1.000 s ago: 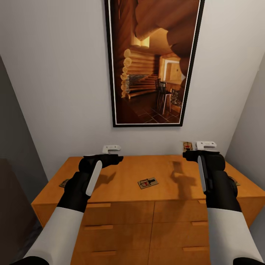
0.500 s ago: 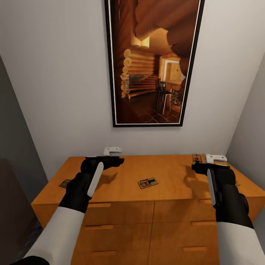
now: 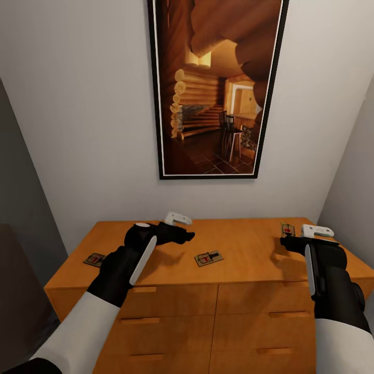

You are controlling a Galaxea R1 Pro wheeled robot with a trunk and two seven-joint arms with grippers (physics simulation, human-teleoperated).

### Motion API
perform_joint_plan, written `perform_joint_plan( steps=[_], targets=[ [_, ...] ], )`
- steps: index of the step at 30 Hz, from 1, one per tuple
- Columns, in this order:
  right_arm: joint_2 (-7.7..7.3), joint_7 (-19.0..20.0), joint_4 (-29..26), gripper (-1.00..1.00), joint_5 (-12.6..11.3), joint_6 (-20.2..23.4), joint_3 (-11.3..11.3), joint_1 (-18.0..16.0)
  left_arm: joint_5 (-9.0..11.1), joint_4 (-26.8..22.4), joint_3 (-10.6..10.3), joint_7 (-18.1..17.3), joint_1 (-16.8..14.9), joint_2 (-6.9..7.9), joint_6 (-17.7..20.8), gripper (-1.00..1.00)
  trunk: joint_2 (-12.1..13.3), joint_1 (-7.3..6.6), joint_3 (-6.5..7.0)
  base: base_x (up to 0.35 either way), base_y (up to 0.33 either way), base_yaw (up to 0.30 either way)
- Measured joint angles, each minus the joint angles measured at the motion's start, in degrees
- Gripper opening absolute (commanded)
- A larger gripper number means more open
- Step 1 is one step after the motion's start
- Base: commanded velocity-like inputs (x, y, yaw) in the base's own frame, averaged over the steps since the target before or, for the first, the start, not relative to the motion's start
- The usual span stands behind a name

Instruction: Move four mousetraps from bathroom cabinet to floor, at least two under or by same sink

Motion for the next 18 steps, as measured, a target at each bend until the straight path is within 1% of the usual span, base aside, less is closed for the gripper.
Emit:
perform_joint_plan(
  steps=[1, 3, 4, 7, 8, 10, 11, 13, 14, 16, 17, 18],
  targets=[
    [-0.13, 0.1, 0.0, -1.00, 0.0, 0.0, -0.2, 0.0, -1.4, -0.2, -0.3, -4.2, -0.1, 0.37, 0.3, 1.00, 0.0, 0.00, 0.00, 0.000, 0.000, 0.000],
    [-0.33, 0.1, 0.0, -1.00, 0.0, 0.1, -0.3, 0.0, -3.3, -0.3, -0.6, -9.2, -0.2, 0.77, 0.6, 1.00, 0.0, 0.00, 0.00, 0.000, 0.000, 0.000],
    [-0.66, 0.1, 0.0, -1.00, 0.0, 0.1, -0.4, 0.0, -5.2, -0.4, -0.7, -14.2, -0.3, 1.20, 0.8, 1.00, 0.0, 0.00, 0.00, 0.000, 0.000, 0.000],
    [-1.25, 0.2, 0.0, -1.00, -0.2, 0.2, -0.5, 0.0, -8.5, -0.5, -0.8, -22.3, -0.3, 1.79, 1.1, 1.00, 0.0, 0.00, 0.00, 0.000, 0.000, 0.000],
    [-1.59, 0.2, 0.0, -1.00, -0.2, 0.2, -0.5, 0.0, -10.7, -0.7, -0.8, -27.3, -0.2, 2.03, 1.2, 1.00, 0.0, 0.00, 0.00, 0.000, 0.000, 0.000],
    [-1.82, 0.3, 0.0, -1.00, -0.2, 0.4, -0.5, 0.0, -13.2, -0.8, -0.7, -32.0, -0.2, 2.21, 1.3, 1.00, 0.0, 0.00, 0.00, 0.000, 0.000, 0.000],
    [-1.98, 0.3, 0.0, -1.00, -0.3, 0.7, -0.5, 0.0, -15.5, -0.9, -0.5, -35.7, -0.2, 2.33, 1.4, 1.00, 0.0, 0.00, 0.00, 0.000, 0.000, 0.000],
    [-2.10, 0.3, 0.0, -1.00, -0.3, 1.2, -0.5, 0.0, -17.7, -1.0, -0.1, -38.9, -0.2, 2.41, 1.6, 1.00, 0.0, 0.00, 0.00, 0.000, 0.000, 0.000],
    [-2.17, 0.3, 0.0, -1.00, -0.4, 1.6, -0.5, 0.0, -19.3, -1.1, 0.9, -41.1, -0.2, 2.47, 1.8, 1.00, 0.0, 0.00, 0.00, 0.000, 0.000, 0.000],
    [-2.22, 0.3, 0.0, -1.00, -0.3, 1.9, -0.5, 0.0, -20.5, -1.1, 2.2, -42.8, -0.2, 2.50, 1.9, 1.00, 0.0, 0.00, 0.00, 0.000, 0.000, 0.000],
    [-2.25, 0.3, 0.0, -1.00, -0.3, 2.1, -0.5, 0.0, -21.2, -1.2, 3.7, -44.0, -0.2, 2.54, 2.0, 1.00, 0.0, 0.00, 0.00, 0.000, 0.000, 0.000],
    [-2.26, 0.3, 0.0, -1.00, -0.3, 2.2, -0.5, 0.0, -21.5, -1.2, 4.4, -44.5, -0.2, 2.58, 2.1, 1.00, 0.0, 0.00, 0.00, 0.000, 0.000, 0.000]
  ],
)
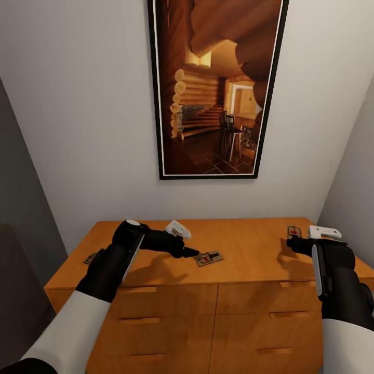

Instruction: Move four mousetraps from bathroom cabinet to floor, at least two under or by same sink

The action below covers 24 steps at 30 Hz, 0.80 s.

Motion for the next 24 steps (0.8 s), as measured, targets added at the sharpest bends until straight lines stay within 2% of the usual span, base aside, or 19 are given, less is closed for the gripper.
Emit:
perform_joint_plan(
  steps=[4, 8, 11, 17, 24],
  targets=[
    [-0.03, 0.0, 0.0, -1.00, 0.0, 0.2, 0.0, 0.0, -0.8, 0.0, 2.1, -2.0, 0.0, 0.52, 0.1, 1.00, 0.0, 0.00, 0.00, 0.000, 0.000, 0.000],
    [-0.04, 0.0, 0.0, -1.00, 0.0, 0.3, 0.0, 0.0, -1.1, 0.0, 2.8, -3.1, 0.0, 1.28, 0.4, 1.00, 0.0, 0.00, 0.00, 0.000, 0.000, 0.000],
    [-0.04, 0.0, 0.0, -1.00, 0.0, 0.3, 0.0, 0.0, -1.6, -0.1, 3.0, -3.3, 0.0, 1.56, 1.1, 1.00, 0.0, 0.00, 0.00, 0.000, 0.000, 0.000],
    [-0.02, 0.0, 0.0, -1.00, 0.0, 0.3, 0.0, 0.0, -4.2, -2.6, 3.3, -3.4, 0.0, 2.26, 3.8, 1.00, 0.0, 0.00, 0.00, 0.000, 0.000, 0.000],
    [0.00, 0.0, 0.0, -1.00, 0.0, 0.3, 0.0, 0.0, -6.3, -4.5, 3.3, -3.4, 0.0, 2.32, 5.8, 1.00, 0.0, 0.00, 0.00, 0.000, 0.000, 0.000]
  ],
)
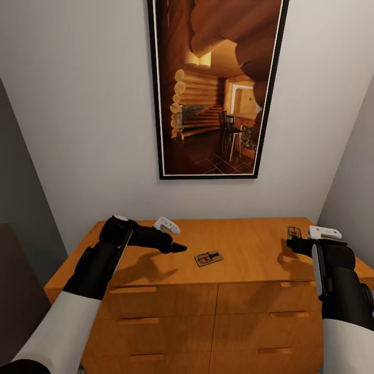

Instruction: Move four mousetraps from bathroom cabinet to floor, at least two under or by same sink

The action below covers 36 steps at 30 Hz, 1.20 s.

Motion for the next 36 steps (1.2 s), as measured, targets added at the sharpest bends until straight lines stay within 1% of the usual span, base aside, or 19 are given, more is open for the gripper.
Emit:
perform_joint_plan(
  steps=[7, 18, 33, 36],
  targets=[
    [0.03, 0.0, 0.0, -1.00, 0.0, 0.0, 0.1, 0.0, -0.6, -0.4, 0.0, -0.1, 0.0, -0.10, 1.1, 1.00, 0.0, 0.00, 0.00, 0.001, 0.000, 0.000],
    [0.04, 0.0, 0.1, -1.00, 0.0, 0.0, 0.1, 0.0, -0.7, -0.3, -0.2, 0.1, 0.0, -0.47, 1.2, 1.00, 0.0, -0.01, 0.00, 0.095, -0.041, 0.000],
    [0.04, 0.0, 0.1, -1.00, -0.1, 0.0, 0.1, 0.0, -0.8, -0.4, -0.4, 0.4, 0.0, -0.61, 1.2, 1.00, 0.0, 0.00, 0.00, 0.009, -0.004, 0.000],
    [0.04, 0.0, 0.1, -1.00, -0.1, 0.0, 0.1, 0.0, -0.8, -0.4, -0.6, 0.7, -0.1, -0.94, 1.2, 1.00, 0.0, 0.00, 0.00, 0.000, 0.000, 0.000]
  ],
)
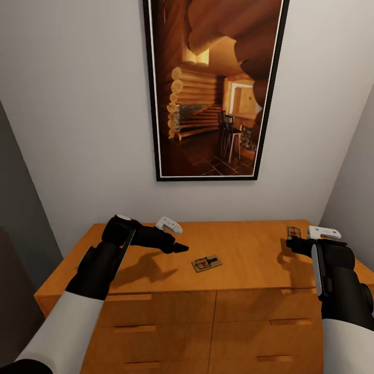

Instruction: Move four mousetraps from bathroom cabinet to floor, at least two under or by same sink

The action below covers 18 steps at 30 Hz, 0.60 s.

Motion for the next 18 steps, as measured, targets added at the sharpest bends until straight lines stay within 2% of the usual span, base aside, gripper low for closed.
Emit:
perform_joint_plan(
  steps=[10, 18],
  targets=[
    [-0.02, 1.4, 0.2, -1.00, -0.1, 0.0, 0.0, 0.0, 0.0, 0.0, -0.1, 1.3, 0.0, -0.81, 0.3, 1.00, 0.0, -0.01, 0.00, 0.014, -0.007, 0.000],
    [0.00, 1.6, 0.2, -1.00, 0.0, 0.0, 0.0, 0.0, 0.0, 0.2, -0.1, 1.5, 0.0, -0.93, 0.3, 1.00, 0.0, -0.02, 0.00, 0.167, -0.120, 0.000]
  ],
)
